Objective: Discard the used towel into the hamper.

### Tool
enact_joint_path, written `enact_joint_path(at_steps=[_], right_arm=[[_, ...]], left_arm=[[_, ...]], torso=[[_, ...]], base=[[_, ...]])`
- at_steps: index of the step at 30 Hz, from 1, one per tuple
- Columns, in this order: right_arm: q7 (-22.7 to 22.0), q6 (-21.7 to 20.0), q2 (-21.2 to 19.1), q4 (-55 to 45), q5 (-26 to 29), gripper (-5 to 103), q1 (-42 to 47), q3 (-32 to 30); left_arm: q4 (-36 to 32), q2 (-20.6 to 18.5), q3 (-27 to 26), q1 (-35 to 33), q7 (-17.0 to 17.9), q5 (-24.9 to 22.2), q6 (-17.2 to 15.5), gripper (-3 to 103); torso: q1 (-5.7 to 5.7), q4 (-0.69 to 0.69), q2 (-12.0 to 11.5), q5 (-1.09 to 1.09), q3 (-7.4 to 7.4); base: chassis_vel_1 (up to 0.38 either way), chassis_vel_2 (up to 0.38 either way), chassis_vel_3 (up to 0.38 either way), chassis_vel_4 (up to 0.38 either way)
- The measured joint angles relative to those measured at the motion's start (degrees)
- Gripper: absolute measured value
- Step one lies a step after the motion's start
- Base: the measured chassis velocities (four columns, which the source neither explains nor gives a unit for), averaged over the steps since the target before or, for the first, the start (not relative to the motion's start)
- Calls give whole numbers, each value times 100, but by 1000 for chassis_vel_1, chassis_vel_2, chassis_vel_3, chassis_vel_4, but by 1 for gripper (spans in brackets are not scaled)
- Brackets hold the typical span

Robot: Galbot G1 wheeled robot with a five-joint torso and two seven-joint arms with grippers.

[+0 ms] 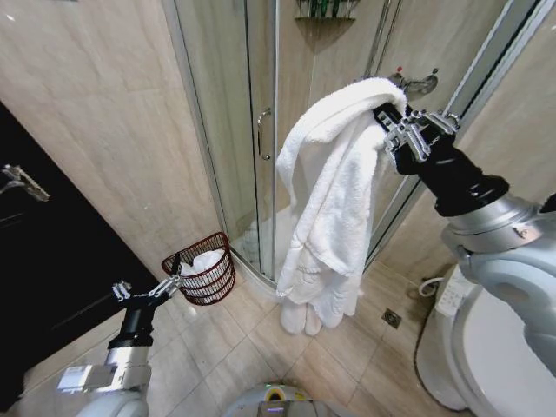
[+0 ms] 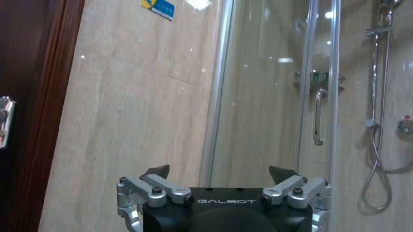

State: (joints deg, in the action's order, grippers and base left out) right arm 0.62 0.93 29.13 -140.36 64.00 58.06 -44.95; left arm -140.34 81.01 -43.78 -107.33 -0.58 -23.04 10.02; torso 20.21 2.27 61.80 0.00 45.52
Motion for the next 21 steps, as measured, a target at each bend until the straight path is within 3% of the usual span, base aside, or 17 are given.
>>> enact_joint_path(at_steps=[21], right_arm=[[2, 12, 46, -69, 5, 9, 99, -84]], left_arm=[[0, 0, 0, 0, 0, 0, 0, 100]], torso=[[296, 0, 638, 0, 341]], base=[[0, 0, 0, 0]])
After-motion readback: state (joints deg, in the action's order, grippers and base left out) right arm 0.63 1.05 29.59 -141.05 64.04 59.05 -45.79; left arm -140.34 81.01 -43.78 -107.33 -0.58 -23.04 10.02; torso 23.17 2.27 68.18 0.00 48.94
